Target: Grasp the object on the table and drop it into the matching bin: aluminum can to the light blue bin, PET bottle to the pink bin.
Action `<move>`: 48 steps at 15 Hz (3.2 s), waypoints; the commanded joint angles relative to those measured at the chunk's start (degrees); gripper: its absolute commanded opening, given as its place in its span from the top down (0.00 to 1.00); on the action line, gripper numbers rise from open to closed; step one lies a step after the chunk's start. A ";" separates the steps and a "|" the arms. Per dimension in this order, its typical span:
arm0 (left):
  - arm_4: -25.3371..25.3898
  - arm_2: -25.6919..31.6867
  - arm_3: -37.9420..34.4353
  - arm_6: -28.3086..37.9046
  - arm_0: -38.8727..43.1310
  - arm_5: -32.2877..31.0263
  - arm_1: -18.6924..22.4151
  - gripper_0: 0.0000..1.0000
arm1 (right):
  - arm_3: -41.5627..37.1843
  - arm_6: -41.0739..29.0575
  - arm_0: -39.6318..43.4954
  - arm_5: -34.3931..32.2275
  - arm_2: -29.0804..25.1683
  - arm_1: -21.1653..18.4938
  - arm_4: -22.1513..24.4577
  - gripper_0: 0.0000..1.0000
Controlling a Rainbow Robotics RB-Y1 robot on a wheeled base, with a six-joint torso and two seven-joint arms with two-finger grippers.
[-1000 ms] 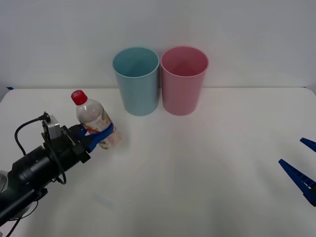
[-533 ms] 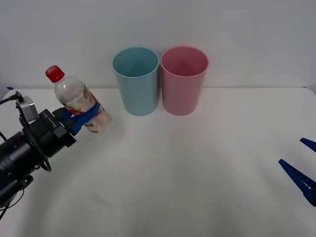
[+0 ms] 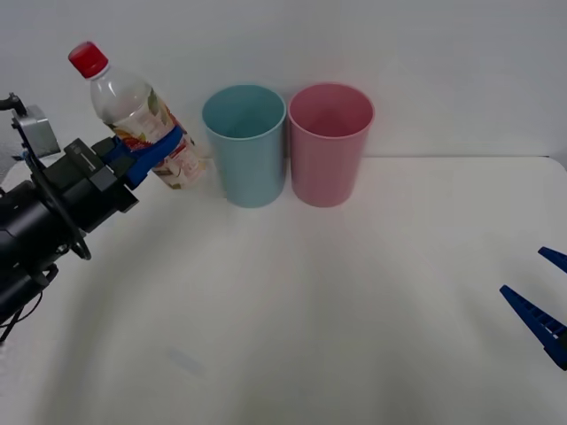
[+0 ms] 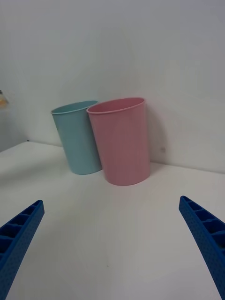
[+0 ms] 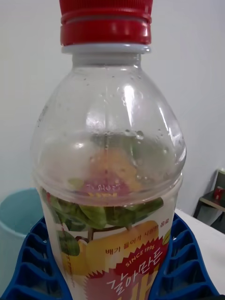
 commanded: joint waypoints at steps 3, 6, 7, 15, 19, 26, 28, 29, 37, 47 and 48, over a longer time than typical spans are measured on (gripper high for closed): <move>-1.66 -1.67 3.83 1.95 -9.08 1.06 -0.01 1.00 | 0.00 0.01 0.00 0.00 0.00 0.00 0.00 0.00; -3.42 -2.73 12.97 0.80 -19.10 -1.49 0.08 1.00 | 0.00 0.01 0.00 0.00 0.00 0.00 0.00 0.00; -4.12 -2.99 14.82 0.72 -20.94 -1.93 0.08 1.00 | 0.00 0.01 0.00 0.00 0.00 0.00 0.00 0.00; -9.04 -8.53 40.40 -6.23 -43.00 -2.02 -2.82 0.99 | 0.00 0.01 0.00 0.00 0.00 0.00 0.00 0.00; -16.16 -8.00 47.08 -9.04 -49.33 0.36 -7.83 0.99 | 0.00 0.01 0.00 0.00 0.00 0.00 0.00 0.00; -30.05 -3.78 52.26 -10.97 -55.40 5.98 -18.38 0.98 | 0.00 0.01 0.00 0.00 0.00 0.00 0.00 0.00; -31.28 -3.87 52.26 -11.06 -55.57 7.30 -19.78 0.98 | 0.00 0.01 0.00 0.00 0.00 0.00 0.00 0.00; -31.54 -4.05 52.26 -11.06 -55.57 7.48 -19.87 0.98 | 0.00 0.01 0.00 0.00 0.00 0.00 0.00 0.00; -30.58 -4.49 52.26 -10.80 -55.48 8.00 -19.87 0.00 | 0.00 0.01 0.00 0.00 0.00 0.00 0.00 0.00; -23.99 -5.01 52.26 -11.24 -53.90 7.39 -17.06 0.00 | 0.00 0.01 0.00 0.00 0.00 0.00 0.00 0.00; -22.14 -5.89 52.26 -11.50 -53.55 7.12 -16.01 0.00 | 0.00 0.01 0.00 0.00 0.00 0.00 0.00 0.00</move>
